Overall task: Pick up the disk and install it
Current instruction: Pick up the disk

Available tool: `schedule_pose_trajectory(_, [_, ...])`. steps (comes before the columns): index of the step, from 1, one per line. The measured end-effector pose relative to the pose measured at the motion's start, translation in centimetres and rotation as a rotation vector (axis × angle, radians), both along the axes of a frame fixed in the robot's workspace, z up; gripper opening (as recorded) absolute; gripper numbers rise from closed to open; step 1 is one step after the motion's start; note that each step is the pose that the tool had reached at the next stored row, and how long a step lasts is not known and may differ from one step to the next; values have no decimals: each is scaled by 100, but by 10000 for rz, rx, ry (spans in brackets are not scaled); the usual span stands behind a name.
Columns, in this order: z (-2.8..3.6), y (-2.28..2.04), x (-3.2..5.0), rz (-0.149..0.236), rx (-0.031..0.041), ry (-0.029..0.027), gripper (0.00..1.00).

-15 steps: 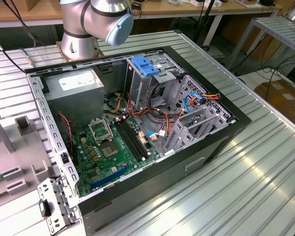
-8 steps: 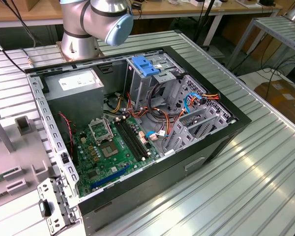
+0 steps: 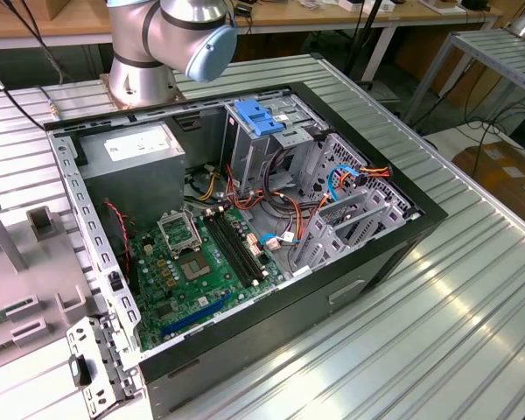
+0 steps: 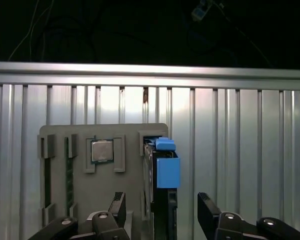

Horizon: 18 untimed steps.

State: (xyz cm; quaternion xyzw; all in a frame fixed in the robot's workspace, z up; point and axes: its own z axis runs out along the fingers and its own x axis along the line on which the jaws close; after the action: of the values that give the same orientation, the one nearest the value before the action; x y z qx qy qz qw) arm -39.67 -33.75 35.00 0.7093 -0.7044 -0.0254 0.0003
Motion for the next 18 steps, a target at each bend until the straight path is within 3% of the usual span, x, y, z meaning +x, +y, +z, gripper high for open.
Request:
schedule_pose_trajectory(7, [-33, 58, -6, 0, 2, -1, 68])
schedule_pose_trajectory(11, [-62, 59, -29, 52, 2, 0, 68])
schedule_pose_trajectory(13, [-74, 59, -34, 258, 2, 0, 68])
schedule_pose_trajectory(15, [-94, 59, -35, 719, 2, 0, 68])
schedule_pose_trajectory(18, [-144, 59, -39, 727, 1, 0, 68])
